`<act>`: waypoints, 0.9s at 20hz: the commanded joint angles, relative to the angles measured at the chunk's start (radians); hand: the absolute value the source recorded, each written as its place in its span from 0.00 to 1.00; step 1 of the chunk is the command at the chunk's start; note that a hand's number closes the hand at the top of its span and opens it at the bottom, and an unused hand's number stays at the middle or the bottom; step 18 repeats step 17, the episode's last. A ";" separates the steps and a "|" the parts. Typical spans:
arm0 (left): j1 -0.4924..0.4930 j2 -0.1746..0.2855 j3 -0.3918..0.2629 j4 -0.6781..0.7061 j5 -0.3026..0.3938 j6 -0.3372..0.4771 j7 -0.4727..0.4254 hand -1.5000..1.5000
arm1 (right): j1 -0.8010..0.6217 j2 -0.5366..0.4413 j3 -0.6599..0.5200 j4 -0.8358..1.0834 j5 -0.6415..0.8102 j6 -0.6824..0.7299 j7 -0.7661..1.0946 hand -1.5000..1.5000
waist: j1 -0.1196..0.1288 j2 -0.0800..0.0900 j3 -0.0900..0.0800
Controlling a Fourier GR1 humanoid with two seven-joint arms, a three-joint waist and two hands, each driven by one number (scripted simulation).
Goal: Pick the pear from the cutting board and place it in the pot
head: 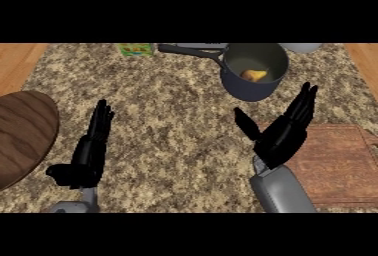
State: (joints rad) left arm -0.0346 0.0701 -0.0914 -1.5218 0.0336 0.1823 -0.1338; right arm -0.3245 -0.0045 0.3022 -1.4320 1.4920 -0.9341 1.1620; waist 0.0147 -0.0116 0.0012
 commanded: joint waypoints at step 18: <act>0.081 0.010 0.022 -0.045 0.004 0.004 -0.033 0.50 | 0.634 0.004 0.146 -0.449 0.316 -0.343 0.249 0.00 | -0.062 0.001 -0.001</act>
